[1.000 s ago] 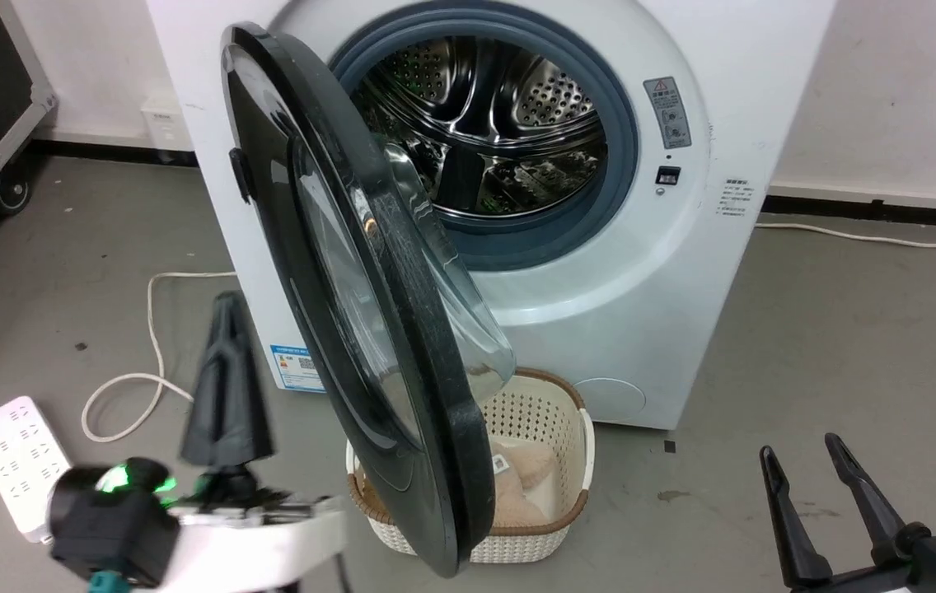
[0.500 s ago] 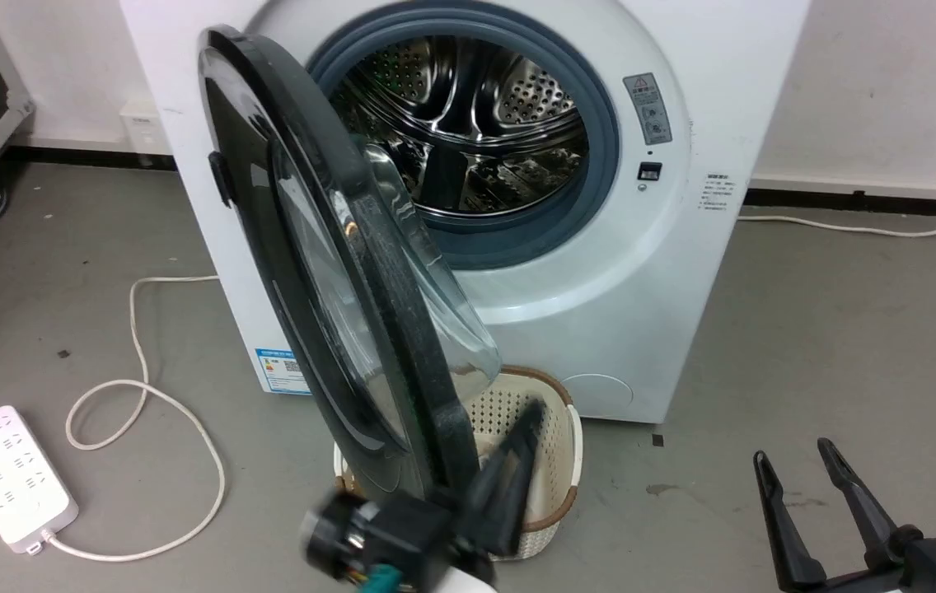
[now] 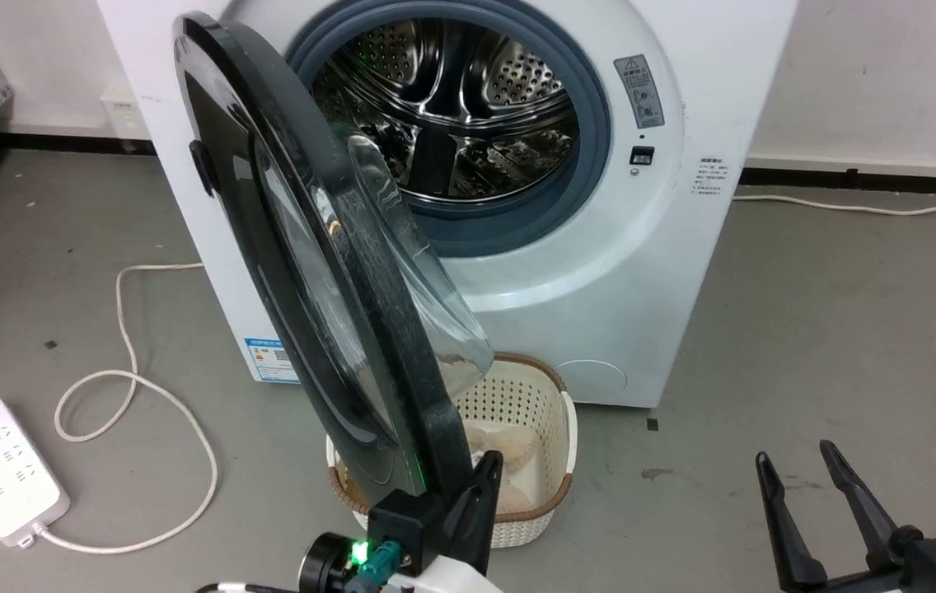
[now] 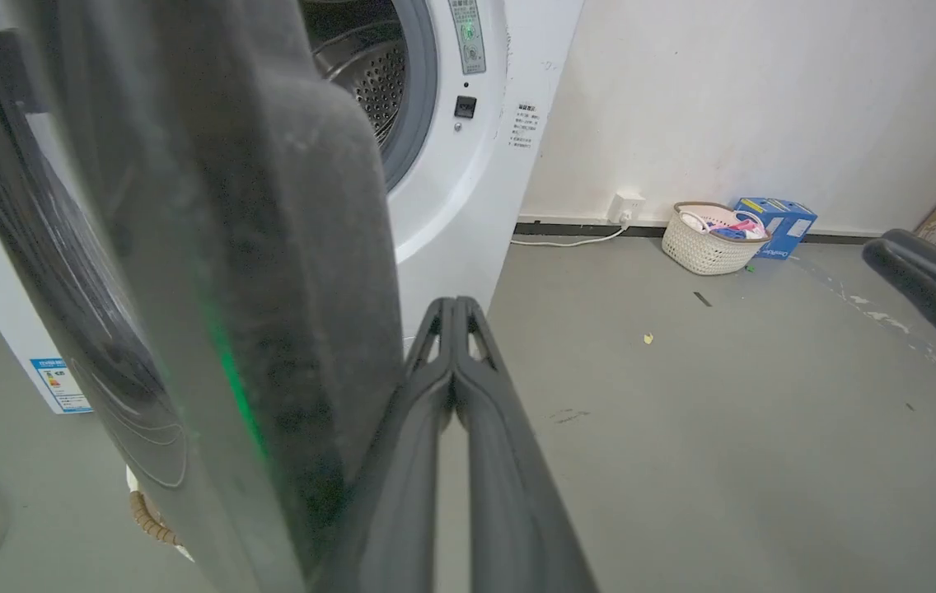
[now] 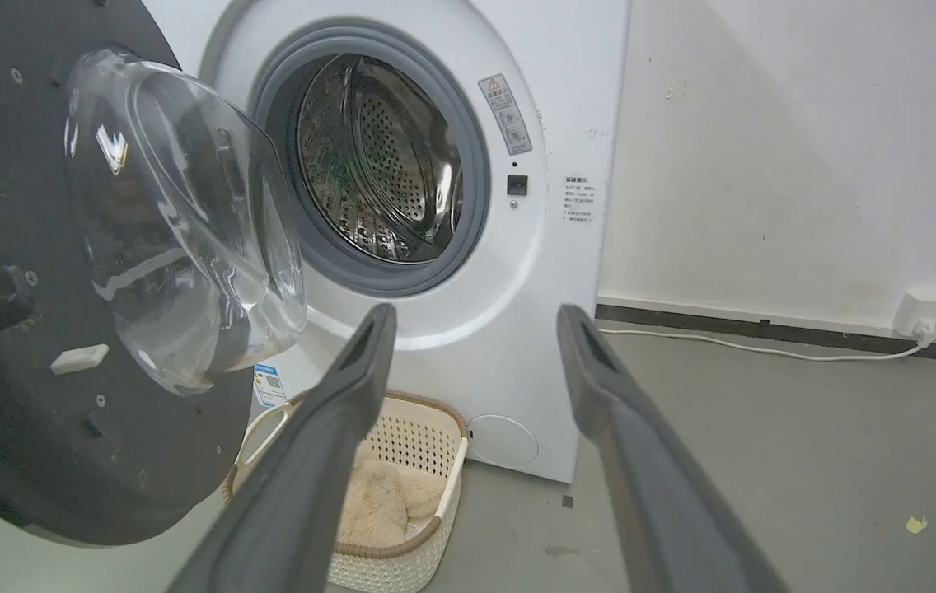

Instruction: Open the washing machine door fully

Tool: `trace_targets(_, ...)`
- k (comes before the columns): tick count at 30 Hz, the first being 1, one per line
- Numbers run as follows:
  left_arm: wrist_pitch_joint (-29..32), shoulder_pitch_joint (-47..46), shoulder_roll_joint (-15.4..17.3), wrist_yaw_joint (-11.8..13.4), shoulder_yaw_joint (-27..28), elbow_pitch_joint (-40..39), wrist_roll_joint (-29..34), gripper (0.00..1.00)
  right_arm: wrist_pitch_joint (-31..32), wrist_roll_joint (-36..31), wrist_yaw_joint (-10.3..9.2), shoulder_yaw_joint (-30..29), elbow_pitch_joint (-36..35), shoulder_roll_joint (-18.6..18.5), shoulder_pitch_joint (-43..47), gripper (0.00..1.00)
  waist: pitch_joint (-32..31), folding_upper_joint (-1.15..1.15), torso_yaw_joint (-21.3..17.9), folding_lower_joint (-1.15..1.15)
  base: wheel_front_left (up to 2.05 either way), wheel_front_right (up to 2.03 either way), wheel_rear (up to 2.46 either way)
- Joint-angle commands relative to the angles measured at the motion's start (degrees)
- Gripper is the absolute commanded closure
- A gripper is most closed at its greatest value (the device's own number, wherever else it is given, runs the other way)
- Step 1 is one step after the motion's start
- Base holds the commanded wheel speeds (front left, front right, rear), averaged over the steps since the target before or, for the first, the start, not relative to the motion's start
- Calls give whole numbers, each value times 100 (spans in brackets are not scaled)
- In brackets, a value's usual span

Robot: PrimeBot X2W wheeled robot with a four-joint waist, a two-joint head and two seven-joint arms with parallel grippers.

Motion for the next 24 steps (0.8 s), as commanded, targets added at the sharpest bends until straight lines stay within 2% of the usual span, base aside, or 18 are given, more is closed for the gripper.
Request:
trace_targets(1,-46,-114,27,3,36,60,-19,100,-34,3,-5,-14,6,16,-76,0,3,0,42,-1,0,0,0)
trace_targets(10,-58,30,245,-40,88,175,-100,100,-34,15,-5,-41,72,100,4,0,-131,0,542,-1,0,0,0)
trace_targets(18,97,342,600,147,292,-183,-136,100,-40,16,-5,-30,135,150,49,0,-165,0,1188,-1,0,0,0)
trace_targets(24,263,437,947,361,711,-415,-241,100,-42,-10,-5,56,161,174,7,0,-55,0,1497,-1,0,0,0)
